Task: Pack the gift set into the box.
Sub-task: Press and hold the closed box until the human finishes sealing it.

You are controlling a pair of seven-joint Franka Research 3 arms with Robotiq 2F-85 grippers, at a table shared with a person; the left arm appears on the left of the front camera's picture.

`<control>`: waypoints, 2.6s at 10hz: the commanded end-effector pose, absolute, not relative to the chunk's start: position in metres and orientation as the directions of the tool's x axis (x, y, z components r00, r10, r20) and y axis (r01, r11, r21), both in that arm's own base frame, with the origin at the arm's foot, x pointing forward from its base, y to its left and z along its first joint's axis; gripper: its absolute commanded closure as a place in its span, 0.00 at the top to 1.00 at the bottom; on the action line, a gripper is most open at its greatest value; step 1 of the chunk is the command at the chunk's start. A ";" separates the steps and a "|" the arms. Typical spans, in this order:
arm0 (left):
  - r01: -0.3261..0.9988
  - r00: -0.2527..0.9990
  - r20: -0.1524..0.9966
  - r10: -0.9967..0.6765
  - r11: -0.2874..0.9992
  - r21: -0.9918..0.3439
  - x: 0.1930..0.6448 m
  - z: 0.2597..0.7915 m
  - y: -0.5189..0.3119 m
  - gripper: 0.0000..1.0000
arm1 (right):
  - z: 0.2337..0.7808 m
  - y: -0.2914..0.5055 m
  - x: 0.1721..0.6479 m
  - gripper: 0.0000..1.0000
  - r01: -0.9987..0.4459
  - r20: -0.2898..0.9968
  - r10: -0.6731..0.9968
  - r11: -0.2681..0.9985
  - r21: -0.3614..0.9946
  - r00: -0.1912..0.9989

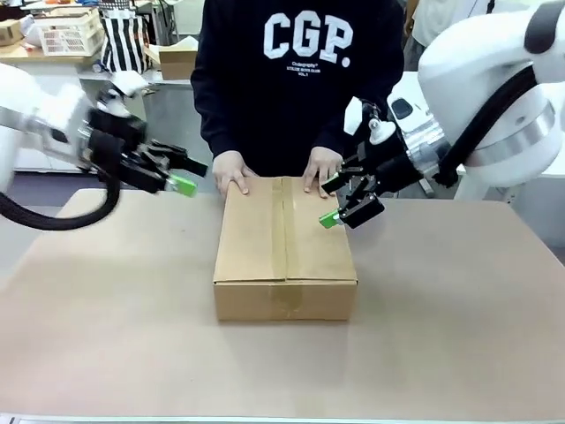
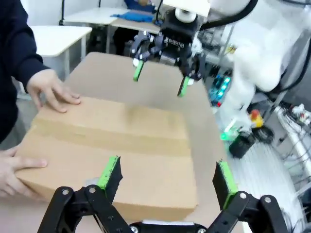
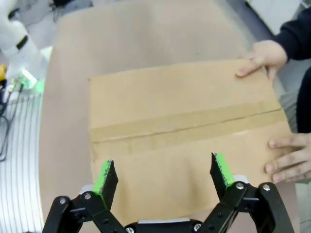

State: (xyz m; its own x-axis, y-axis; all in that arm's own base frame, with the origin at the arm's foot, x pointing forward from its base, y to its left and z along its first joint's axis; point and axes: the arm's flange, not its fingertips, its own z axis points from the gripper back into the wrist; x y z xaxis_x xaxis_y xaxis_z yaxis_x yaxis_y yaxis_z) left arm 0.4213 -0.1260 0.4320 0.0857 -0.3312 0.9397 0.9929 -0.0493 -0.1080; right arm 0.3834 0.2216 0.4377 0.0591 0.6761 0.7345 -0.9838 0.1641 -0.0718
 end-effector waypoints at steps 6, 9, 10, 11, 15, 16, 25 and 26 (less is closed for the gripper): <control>0.993 -0.098 0.889 -0.447 0.013 0.116 0.451 0.381 -0.170 1.00 | 0.390 0.198 0.416 1.00 -0.985 0.824 0.562 -0.169 0.029 -0.072; 0.996 -0.095 0.898 -0.429 -0.040 0.086 0.476 0.354 -0.188 1.00 | 0.367 0.201 0.432 1.00 -0.988 0.813 0.572 -0.152 -0.026 -0.110; 0.995 -0.100 0.902 -0.421 -0.051 0.087 0.480 0.347 -0.189 1.00 | 0.359 0.204 0.435 1.00 -0.994 0.809 0.580 -0.091 -0.055 -0.098; 0.993 -0.116 0.906 -0.407 -0.064 0.098 0.483 0.341 -0.190 1.00 | 0.349 0.204 0.437 1.00 -0.998 0.799 0.598 -0.032 -0.050 -0.059; 0.991 -0.131 0.893 -0.430 -0.067 0.113 0.481 0.322 -0.191 1.00 | 0.331 0.203 0.451 1.00 -0.998 0.807 0.587 -0.021 -0.056 -0.057; 0.992 -0.123 0.889 -0.441 -0.062 0.107 0.479 0.318 -0.192 1.00 | 0.332 0.206 0.457 1.00 -0.998 0.804 0.590 -0.028 -0.064 -0.068; 0.994 -0.105 0.885 -0.453 -0.077 0.079 0.480 0.322 -0.195 1.00 | 0.334 0.213 0.470 1.00 -0.999 0.809 0.588 -0.037 -0.007 -0.027; 0.994 -0.105 0.885 -0.453 -0.077 0.079 0.480 0.322 -0.195 1.00 | 0.334 0.213 0.470 1.00 -0.999 0.809 0.588 -0.037 -0.007 -0.027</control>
